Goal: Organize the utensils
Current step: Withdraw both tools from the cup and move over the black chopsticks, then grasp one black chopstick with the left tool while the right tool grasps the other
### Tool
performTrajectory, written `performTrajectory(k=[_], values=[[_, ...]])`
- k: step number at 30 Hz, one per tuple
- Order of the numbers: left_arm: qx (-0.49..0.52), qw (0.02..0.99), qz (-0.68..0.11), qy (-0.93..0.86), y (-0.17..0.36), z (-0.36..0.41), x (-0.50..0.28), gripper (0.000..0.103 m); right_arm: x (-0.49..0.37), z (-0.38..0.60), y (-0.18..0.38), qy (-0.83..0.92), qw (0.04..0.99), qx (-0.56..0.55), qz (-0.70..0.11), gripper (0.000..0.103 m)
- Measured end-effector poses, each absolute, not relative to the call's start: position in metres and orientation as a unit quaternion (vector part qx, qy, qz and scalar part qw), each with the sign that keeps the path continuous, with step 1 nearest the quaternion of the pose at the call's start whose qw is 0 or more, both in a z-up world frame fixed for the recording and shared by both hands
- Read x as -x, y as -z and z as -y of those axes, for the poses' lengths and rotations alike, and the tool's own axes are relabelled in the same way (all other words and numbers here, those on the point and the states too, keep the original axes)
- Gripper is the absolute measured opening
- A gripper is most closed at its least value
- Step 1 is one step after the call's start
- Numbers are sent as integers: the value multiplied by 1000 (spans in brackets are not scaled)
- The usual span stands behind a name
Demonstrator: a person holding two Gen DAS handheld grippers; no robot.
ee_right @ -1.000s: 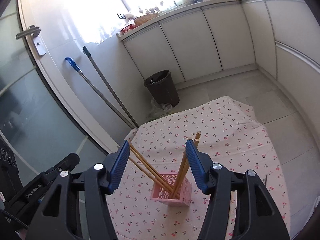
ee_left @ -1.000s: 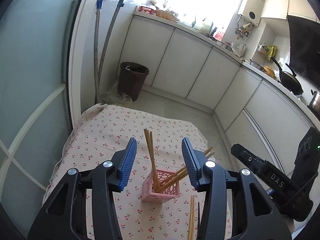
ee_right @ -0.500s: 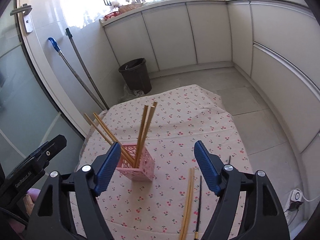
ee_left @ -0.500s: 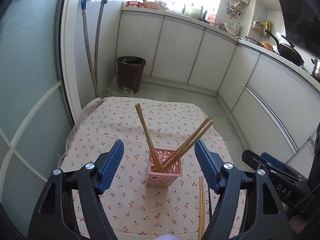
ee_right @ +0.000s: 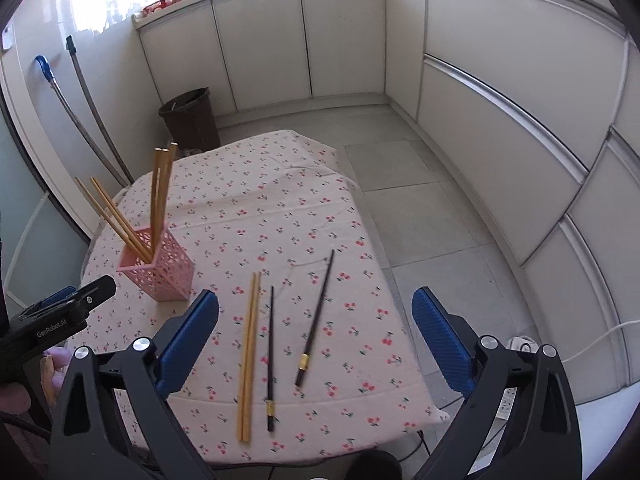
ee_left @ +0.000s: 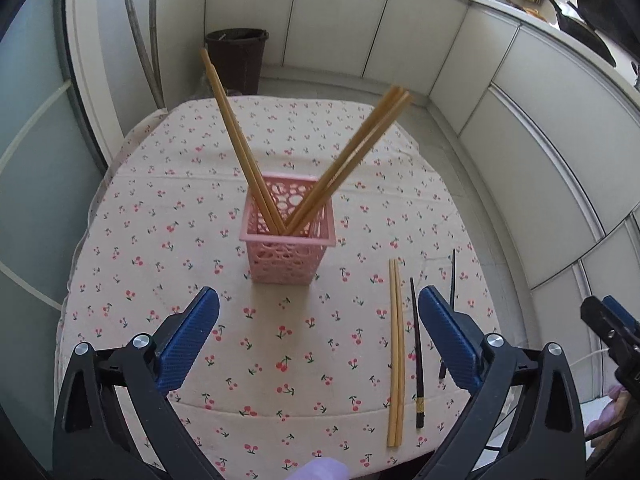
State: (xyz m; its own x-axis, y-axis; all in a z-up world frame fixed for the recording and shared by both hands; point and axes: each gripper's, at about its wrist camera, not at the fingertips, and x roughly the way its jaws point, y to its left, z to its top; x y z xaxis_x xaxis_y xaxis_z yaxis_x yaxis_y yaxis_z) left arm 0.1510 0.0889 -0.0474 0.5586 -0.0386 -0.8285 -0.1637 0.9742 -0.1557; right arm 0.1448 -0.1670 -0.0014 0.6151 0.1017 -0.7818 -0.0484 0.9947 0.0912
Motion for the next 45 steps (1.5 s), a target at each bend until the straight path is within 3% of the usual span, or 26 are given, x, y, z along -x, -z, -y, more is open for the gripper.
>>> performTrajectory(k=[16, 17, 21, 24, 39, 45], values=[[25, 836, -548, -12, 134, -2, -192, 94, -145, 249, 9, -46, 852, -212, -476, 95], [30, 837, -546, -2, 135, 4, -197, 90, -146, 252, 10, -46, 851, -217, -477, 95], [31, 837, -545, 41, 137, 29, -213, 61, -149, 269, 16, -42, 839, -252, -481, 95], [58, 824, -561, 51, 147, 35, -229, 49, -151, 287, 21, -47, 822, -300, -482, 95], [48, 810, -584, 27, 180, 43, -260, 32, -160, 306, 34, -33, 802, -337, -491, 95], [-35, 824, -565, 9, 183, 61, -257, 7, -172, 301, 52, -5, 797, -309, -518, 95]])
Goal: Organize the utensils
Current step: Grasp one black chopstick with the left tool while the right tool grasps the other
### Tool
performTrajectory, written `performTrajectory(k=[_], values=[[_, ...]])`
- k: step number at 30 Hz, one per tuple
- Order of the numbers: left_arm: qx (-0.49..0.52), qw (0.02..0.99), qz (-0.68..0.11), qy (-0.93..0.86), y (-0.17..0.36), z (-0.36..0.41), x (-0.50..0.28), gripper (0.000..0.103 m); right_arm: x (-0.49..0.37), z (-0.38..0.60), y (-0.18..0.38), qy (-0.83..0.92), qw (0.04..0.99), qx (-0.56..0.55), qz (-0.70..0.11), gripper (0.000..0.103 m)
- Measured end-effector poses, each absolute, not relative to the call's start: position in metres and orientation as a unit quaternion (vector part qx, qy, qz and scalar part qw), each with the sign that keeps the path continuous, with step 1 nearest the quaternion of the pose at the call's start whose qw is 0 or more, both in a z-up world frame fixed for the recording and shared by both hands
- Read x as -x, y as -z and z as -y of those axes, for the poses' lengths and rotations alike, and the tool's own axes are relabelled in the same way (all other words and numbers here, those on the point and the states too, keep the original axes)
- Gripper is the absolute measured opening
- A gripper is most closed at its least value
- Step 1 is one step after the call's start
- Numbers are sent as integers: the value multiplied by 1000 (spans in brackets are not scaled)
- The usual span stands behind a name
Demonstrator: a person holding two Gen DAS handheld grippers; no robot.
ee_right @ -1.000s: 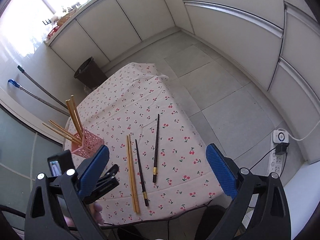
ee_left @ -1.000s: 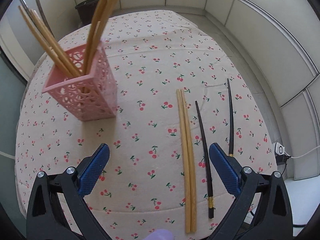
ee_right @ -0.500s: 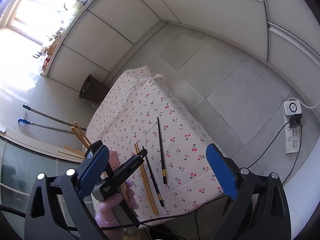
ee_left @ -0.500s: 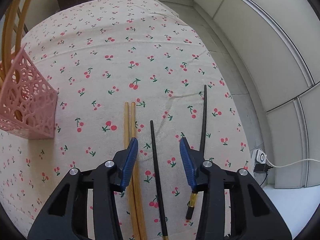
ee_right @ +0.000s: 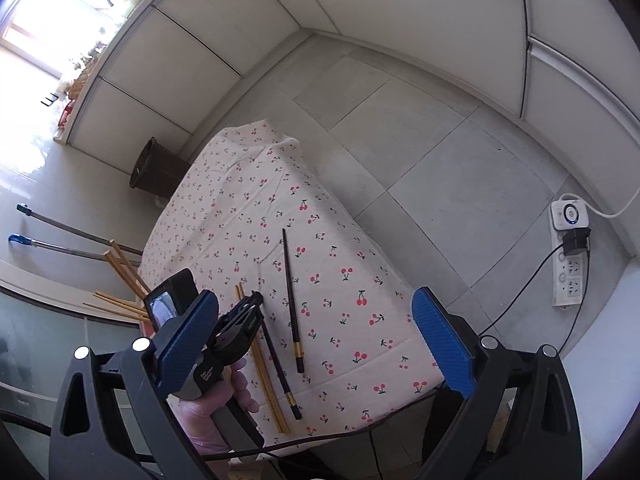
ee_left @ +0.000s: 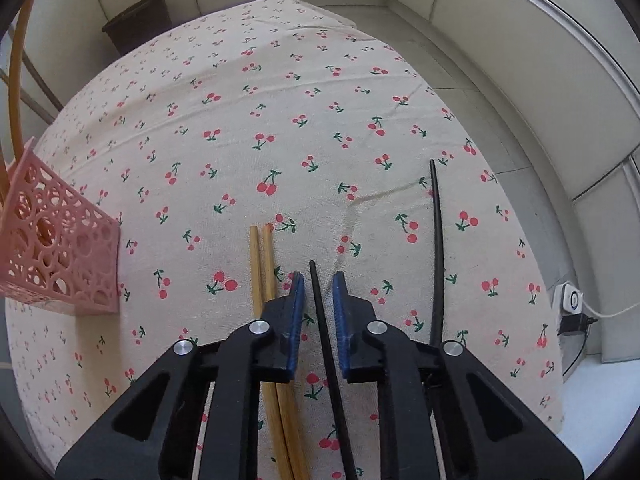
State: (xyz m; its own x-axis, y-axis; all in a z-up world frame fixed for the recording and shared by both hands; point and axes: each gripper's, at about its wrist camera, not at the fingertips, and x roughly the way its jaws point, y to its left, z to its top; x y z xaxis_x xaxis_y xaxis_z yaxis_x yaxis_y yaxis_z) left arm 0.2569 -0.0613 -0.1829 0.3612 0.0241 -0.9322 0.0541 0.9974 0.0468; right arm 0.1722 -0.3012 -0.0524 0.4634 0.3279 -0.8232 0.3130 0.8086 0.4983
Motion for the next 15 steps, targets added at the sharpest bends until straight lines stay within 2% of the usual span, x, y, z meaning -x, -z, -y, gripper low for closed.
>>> performTrajectory(k=[3, 7, 15], values=[[-66, 834, -547, 11, 185, 71, -251, 4, -184, 296, 68, 12, 789, -296, -539, 95], [-36, 848, -529, 27, 179, 58, -243, 3, -207, 287, 93, 28, 777, -283, -562, 94], [35, 889, -449, 84, 82, 14, -185, 3, -253, 247, 140, 32, 775, -247, -581, 94]])
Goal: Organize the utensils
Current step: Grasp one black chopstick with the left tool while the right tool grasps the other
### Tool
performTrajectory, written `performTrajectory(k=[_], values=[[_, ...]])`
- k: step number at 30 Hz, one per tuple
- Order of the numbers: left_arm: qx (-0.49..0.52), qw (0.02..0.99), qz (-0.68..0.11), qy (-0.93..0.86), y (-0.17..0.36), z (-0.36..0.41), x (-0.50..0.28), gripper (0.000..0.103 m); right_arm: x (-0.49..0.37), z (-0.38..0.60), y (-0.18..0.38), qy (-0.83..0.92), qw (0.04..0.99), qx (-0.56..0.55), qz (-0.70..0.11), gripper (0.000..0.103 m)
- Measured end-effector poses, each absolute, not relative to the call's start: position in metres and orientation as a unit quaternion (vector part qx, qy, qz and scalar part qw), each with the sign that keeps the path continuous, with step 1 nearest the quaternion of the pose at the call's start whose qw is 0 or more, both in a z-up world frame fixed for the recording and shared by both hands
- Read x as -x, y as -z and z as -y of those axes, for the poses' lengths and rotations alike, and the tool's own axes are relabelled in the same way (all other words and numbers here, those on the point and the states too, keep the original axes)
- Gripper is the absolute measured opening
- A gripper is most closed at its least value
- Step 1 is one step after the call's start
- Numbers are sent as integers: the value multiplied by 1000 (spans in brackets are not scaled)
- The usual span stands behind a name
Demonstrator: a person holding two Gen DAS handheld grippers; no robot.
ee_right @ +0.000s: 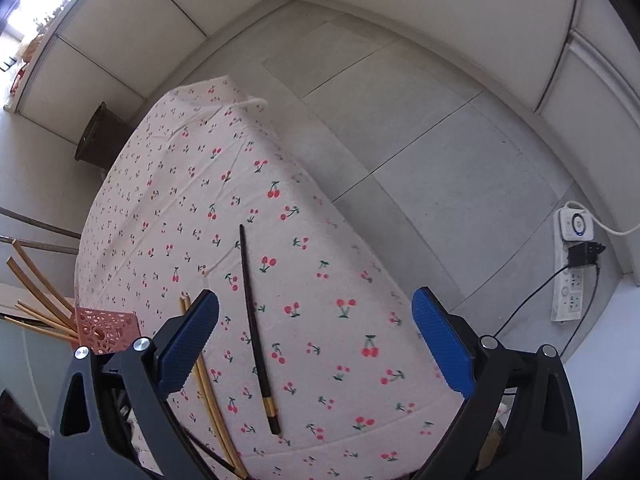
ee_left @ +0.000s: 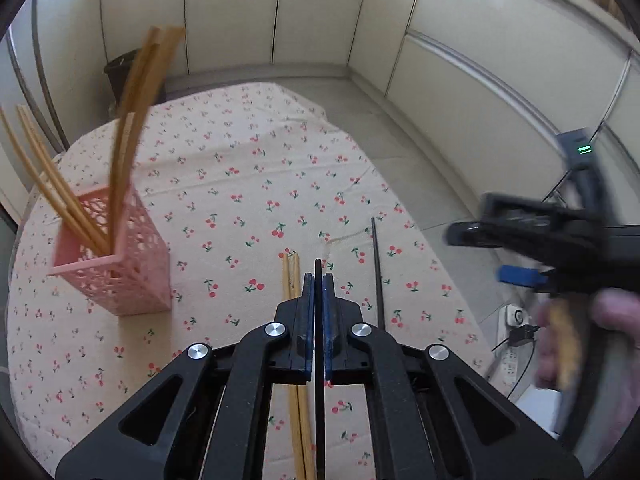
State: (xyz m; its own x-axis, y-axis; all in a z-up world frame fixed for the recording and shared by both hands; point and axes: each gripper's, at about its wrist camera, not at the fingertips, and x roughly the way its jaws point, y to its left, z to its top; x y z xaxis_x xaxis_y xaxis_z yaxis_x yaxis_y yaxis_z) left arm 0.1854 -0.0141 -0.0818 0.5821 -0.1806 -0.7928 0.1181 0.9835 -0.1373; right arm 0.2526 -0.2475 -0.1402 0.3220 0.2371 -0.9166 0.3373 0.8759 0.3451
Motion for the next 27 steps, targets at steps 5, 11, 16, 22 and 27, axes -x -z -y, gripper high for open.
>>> performTrajectory(k=[5, 11, 16, 22, 27], values=[[54, 916, -387, 92, 27, -21, -145, 3, -284, 211, 167, 48, 779, -201, -592, 86], [71, 933, -345, 79, -7, -57, -117, 3, -306, 178, 187, 76, 794, -138, -587, 74], [78, 941, -318, 88, -27, -67, -108, 3, -311, 158, 186, 94, 817, -76, -564, 47], [77, 947, -298, 91, -40, -73, -100, 3, -309, 143, 182, 59, 824, -58, -560, 5], [80, 949, -292, 87, -42, -77, -96, 3, -301, 147, 180, 0, 814, -123, -568, 4]])
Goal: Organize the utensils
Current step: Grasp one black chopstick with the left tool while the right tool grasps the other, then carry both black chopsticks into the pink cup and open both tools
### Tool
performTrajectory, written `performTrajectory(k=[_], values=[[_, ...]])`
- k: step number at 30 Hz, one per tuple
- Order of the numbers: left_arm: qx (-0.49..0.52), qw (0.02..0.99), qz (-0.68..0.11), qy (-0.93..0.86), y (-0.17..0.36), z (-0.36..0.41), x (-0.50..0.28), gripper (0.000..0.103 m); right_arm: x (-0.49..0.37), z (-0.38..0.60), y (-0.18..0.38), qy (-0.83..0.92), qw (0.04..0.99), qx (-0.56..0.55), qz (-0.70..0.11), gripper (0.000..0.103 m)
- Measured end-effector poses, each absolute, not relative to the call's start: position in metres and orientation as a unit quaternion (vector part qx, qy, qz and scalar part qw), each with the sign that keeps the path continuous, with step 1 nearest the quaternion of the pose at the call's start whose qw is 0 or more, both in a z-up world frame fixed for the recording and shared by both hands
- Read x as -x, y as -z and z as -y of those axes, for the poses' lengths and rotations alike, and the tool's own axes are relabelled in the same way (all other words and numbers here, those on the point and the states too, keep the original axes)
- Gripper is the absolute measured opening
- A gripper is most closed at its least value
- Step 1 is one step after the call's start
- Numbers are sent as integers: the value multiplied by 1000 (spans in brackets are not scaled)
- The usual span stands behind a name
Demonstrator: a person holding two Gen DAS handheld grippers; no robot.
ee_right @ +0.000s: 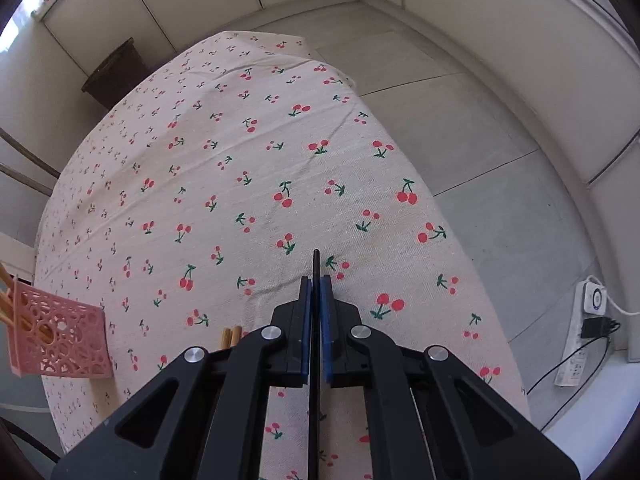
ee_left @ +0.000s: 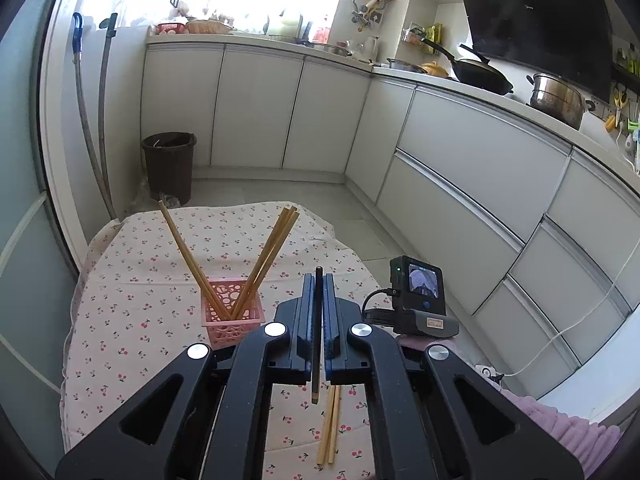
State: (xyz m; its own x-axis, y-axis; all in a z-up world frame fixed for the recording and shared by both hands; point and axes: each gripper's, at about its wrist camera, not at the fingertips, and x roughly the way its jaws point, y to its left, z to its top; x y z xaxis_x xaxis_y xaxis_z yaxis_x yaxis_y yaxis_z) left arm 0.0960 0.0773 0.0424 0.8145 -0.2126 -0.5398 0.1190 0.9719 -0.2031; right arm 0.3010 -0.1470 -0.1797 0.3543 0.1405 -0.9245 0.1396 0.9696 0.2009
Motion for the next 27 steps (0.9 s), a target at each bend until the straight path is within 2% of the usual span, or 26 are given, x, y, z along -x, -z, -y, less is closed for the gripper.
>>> performTrajectory(k=[4, 27], values=[[86, 950, -290, 80, -43, -84, -93, 3, -285, 153, 156, -29, 824, -151, -545, 4], [107, 961, -254, 34, -75, -121, -73, 3, -148, 124, -27, -167, 898, -97, -394, 4]])
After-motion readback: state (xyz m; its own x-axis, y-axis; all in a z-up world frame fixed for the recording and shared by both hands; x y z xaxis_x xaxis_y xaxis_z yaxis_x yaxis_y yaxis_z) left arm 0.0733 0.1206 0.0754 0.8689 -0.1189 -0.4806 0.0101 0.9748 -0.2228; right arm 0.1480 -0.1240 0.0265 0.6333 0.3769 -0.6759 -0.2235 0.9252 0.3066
